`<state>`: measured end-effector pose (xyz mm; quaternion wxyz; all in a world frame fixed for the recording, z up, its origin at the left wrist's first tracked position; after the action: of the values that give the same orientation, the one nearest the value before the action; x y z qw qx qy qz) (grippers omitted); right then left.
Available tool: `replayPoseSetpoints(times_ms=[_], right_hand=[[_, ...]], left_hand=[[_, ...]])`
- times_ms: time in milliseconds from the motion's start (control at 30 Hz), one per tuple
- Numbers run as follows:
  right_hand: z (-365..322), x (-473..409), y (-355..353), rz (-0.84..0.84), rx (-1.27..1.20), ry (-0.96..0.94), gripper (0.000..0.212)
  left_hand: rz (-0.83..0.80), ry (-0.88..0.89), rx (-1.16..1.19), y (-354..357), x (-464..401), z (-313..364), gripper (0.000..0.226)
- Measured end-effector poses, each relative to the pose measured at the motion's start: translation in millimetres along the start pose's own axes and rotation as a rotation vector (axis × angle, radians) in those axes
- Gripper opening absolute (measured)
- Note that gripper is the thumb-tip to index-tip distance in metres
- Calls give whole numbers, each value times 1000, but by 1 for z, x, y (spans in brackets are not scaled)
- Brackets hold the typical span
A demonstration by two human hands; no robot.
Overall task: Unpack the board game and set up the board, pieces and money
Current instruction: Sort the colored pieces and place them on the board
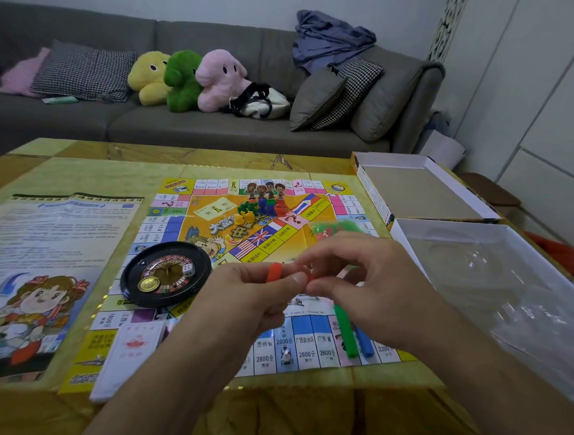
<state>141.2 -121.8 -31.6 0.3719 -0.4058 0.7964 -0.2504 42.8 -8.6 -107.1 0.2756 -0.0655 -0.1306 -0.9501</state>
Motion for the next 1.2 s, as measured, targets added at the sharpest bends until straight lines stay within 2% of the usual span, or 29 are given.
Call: replayPoseSetpoints(times_ms=[200, 333, 467, 600, 700, 767, 900, 1033, 1200], right_hand=[[3, 0, 4, -39, -61, 59, 18], [-8, 2, 2, 42, 5, -44, 16], [-20, 3, -1, 137, 119, -171, 15], [-16, 3, 1, 74, 57, -151, 14], [-16, 4, 1, 61, 38, -168, 12], [-19, 5, -1, 100, 52, -187, 13], [-26, 6, -6, 198, 86, -201, 16], [-24, 4, -4, 205, 61, -151, 16], [-7, 2, 12, 96, -56, 51, 18]], left_hand=[[-105, -53, 78, 10, 2, -2, 17], [-103, -39, 78, 9, 1, -1, 21], [-130, -66, 232, 14, 0, -2, 32], [-156, -73, 248, 15, 1, -1, 21], [-173, -85, 236, 15, 1, -2, 25], [-186, -85, 257, 18, 2, -2, 28], [-207, -58, 326, 22, 2, 3, 17], [-160, -32, 325, 15, 2, 6, 18], [1, -15, 183, -10, -3, 6, 19]])
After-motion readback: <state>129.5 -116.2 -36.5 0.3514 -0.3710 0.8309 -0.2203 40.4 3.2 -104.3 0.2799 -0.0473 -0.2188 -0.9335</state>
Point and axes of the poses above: each hand's wrist, its own x-axis away from the middle knuckle, its own y-axis out of the palm, z = x × y, the point moved 9 cm from there along -x, towards the middle knuckle, and after that the axes turned 3 degrees about x, right-handed, at the moved point
